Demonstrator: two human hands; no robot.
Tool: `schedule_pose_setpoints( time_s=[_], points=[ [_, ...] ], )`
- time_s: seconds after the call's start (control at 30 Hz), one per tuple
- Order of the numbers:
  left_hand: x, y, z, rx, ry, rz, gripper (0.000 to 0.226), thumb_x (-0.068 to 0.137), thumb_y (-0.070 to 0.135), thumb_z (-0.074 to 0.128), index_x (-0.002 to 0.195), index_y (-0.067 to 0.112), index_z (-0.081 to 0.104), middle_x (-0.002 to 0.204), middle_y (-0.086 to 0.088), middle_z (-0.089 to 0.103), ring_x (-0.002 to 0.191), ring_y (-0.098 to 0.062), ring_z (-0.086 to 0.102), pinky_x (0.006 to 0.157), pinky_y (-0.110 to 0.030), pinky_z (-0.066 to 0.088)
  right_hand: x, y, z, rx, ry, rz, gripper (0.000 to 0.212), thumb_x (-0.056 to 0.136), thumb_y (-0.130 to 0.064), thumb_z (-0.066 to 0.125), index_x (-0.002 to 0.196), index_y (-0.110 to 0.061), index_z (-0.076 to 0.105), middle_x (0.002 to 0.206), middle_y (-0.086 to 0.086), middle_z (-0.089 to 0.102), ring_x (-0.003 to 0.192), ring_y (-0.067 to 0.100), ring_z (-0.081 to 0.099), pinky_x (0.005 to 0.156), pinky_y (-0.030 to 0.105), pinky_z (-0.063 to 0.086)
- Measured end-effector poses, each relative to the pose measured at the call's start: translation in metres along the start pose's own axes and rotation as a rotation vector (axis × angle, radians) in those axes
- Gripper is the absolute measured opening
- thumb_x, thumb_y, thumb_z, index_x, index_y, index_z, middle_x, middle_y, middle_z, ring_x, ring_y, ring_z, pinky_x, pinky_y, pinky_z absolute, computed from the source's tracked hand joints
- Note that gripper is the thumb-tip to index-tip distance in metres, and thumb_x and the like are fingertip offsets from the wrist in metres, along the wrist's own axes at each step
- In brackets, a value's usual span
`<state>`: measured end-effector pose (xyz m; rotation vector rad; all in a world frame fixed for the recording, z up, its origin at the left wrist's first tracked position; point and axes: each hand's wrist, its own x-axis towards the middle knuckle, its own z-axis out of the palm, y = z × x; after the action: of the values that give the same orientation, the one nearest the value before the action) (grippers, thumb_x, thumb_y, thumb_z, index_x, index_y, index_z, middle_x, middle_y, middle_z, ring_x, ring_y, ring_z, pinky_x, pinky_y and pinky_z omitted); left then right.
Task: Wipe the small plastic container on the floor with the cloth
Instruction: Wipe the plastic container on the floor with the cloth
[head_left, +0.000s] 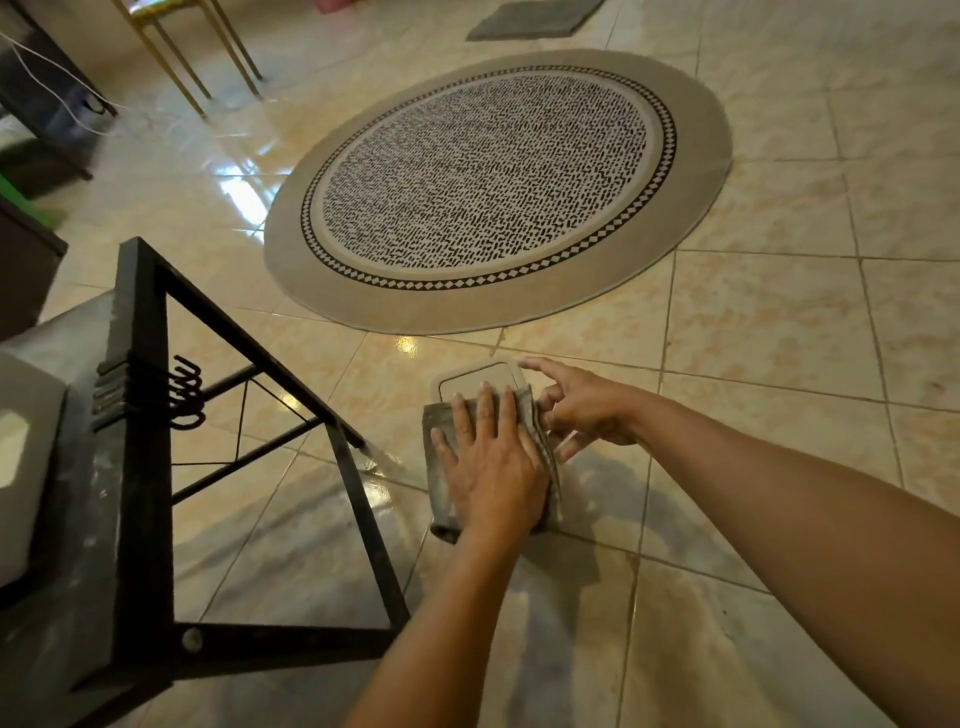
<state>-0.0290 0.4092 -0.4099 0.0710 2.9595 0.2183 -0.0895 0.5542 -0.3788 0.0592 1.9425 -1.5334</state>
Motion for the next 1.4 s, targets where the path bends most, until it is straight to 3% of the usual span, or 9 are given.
schedule_pose_setpoints(
  time_s=[0.1,0.33,0.47,0.67,0.8,0.97,1.2,1.33,1.4],
  points=[
    [0.027,-0.007,-0.008,-0.014,0.030,-0.007,0.060,0.105,0.044,0.015,0.158,0.029,-0.008,0.166,0.001,-0.019,0.148,-0.027,-0.027,0.121,-0.057,-0.008,-0.003,0.000,0.001,0.021,0.023,0.007,0.092,0.087,0.019,0.049,0.155,-0.037,0.021,0.086,0.008,0.056,0.070,0.021,0.064,0.064,0.041,0.061],
    [-0.007,-0.011,-0.002,-0.042,-0.010,-0.023,0.069,0.094,0.052,0.002,0.156,0.029,-0.015,0.162,0.001,-0.028,0.147,-0.029,-0.031,0.120,-0.054,-0.012,-0.002,-0.002,-0.004,-0.005,0.031,0.007,0.089,0.088,0.016,0.053,0.155,-0.036,0.022,0.086,0.008,0.053,0.068,0.020,0.062,0.070,0.045,0.062],
    [0.019,0.003,-0.007,0.003,0.034,0.014,0.067,0.103,0.045,0.024,0.158,0.028,-0.011,0.164,0.001,-0.022,0.148,-0.030,-0.027,0.118,-0.055,-0.014,-0.002,-0.002,-0.001,-0.037,0.026,0.008,0.093,0.086,0.020,0.047,0.155,-0.037,0.020,0.084,0.008,0.053,0.067,0.021,0.062,0.072,0.047,0.062],
    [0.051,0.000,-0.016,-0.091,0.071,-0.062,0.060,0.104,0.038,0.019,0.160,0.026,-0.002,0.168,-0.001,-0.011,0.151,-0.027,-0.020,0.121,-0.057,-0.006,-0.006,-0.005,-0.001,-0.001,0.031,0.010,0.092,0.087,0.020,0.049,0.155,-0.036,0.021,0.084,0.010,0.052,0.063,0.019,0.059,0.052,0.031,0.058],
    [-0.013,0.012,0.008,-0.093,0.064,-0.042,0.062,0.102,0.045,0.011,0.156,0.029,-0.015,0.162,0.001,-0.026,0.148,-0.026,-0.029,0.120,-0.056,-0.012,-0.002,-0.002,-0.003,-0.031,0.028,-0.004,0.091,0.085,0.018,0.051,0.154,-0.034,0.024,0.081,0.008,0.052,0.065,0.019,0.060,0.064,0.046,0.063],
    [0.019,0.007,-0.004,-0.036,0.046,-0.089,0.066,0.104,0.040,0.022,0.157,0.025,-0.013,0.164,0.000,-0.024,0.149,-0.028,-0.026,0.120,-0.057,-0.010,-0.005,-0.001,-0.001,-0.009,0.015,0.005,0.093,0.086,0.020,0.049,0.155,-0.036,0.021,0.083,0.008,0.054,0.065,0.019,0.062,0.061,0.040,0.062],
    [0.050,0.001,-0.014,-0.110,0.096,-0.108,0.058,0.106,0.035,0.018,0.160,0.025,-0.001,0.168,0.000,-0.012,0.152,-0.026,-0.019,0.121,-0.057,-0.005,-0.006,-0.004,0.002,0.003,0.043,0.010,0.091,0.087,0.020,0.048,0.154,-0.036,0.022,0.083,0.009,0.052,0.063,0.018,0.060,0.056,0.036,0.061],
    [-0.001,0.012,0.002,-0.068,0.052,-0.077,0.068,0.093,0.048,-0.005,0.157,0.025,-0.011,0.163,0.000,-0.024,0.149,-0.026,-0.026,0.120,-0.057,-0.011,-0.003,-0.004,0.000,-0.025,0.039,0.005,0.093,0.084,0.022,0.046,0.155,-0.033,0.023,0.085,0.009,0.054,0.069,0.021,0.062,0.063,0.043,0.063],
    [-0.004,0.010,-0.005,-0.139,0.066,-0.076,0.069,0.094,0.051,-0.002,0.157,0.026,-0.010,0.163,0.001,-0.024,0.149,-0.024,-0.026,0.119,-0.055,-0.015,-0.003,-0.004,0.001,-0.029,0.044,0.003,0.094,0.084,0.022,0.047,0.155,-0.034,0.023,0.086,0.010,0.054,0.072,0.023,0.063,0.072,0.051,0.062]
  ],
)
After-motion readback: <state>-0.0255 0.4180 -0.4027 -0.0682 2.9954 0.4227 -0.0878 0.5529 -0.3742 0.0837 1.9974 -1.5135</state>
